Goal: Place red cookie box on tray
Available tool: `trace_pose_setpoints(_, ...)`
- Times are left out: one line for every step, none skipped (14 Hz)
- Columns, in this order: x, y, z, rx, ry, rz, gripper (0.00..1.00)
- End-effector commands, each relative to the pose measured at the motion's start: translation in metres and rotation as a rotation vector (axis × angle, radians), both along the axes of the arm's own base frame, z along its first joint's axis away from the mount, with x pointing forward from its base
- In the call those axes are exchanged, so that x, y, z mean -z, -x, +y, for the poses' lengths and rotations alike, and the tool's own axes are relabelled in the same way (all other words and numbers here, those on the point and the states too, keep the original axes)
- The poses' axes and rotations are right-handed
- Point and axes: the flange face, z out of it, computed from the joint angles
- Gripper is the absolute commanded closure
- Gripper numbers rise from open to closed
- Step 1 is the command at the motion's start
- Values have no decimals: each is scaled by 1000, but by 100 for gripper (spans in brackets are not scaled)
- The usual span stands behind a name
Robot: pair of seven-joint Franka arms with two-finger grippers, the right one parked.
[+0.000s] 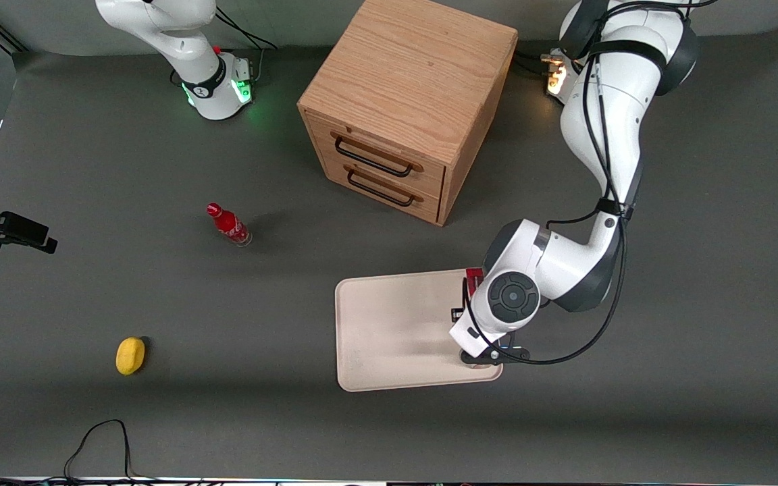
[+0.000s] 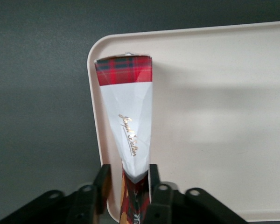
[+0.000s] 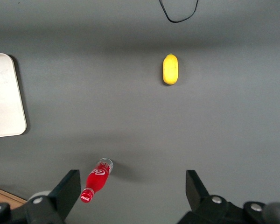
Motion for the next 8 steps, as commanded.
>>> trace_pose_setpoints(-33, 9, 4, 10, -45, 9, 0)
trace_pose_setpoints(-57, 13, 9, 10, -64, 18, 0)
trace_pose_setpoints(-88, 18, 15, 13, -76, 30, 0)
trace_pose_setpoints(-121, 27, 19, 15, -83, 38, 0)
trace_pose_setpoints(-154, 36, 23, 14, -89, 34, 0)
trace_pose_setpoints(-183, 45, 27, 13, -89, 29, 0)
trace_pose_setpoints(-208, 55, 31, 13, -93, 31, 0)
trace_pose_setpoints(-233, 63, 36, 11, -90, 22, 0)
